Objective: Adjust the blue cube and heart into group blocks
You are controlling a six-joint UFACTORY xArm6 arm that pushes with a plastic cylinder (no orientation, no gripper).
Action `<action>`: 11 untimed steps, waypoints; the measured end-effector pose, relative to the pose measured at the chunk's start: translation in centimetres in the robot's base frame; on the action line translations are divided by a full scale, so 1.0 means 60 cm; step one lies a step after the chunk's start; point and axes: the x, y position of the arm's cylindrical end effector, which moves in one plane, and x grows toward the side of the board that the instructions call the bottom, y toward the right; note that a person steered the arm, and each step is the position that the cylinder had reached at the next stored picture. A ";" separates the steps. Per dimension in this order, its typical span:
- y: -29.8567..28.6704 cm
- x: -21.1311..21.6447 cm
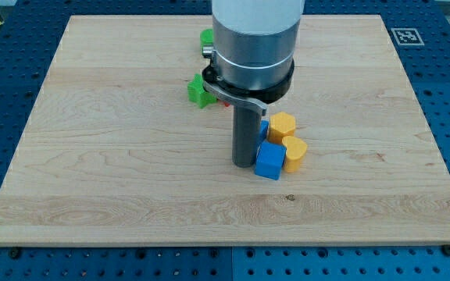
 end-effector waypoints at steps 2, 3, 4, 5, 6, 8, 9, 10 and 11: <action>0.013 0.071; 0.037 0.091; 0.048 0.065; 0.048 0.062; 0.069 0.076; 0.120 0.073; 0.120 0.072; 0.121 0.076; 0.106 0.122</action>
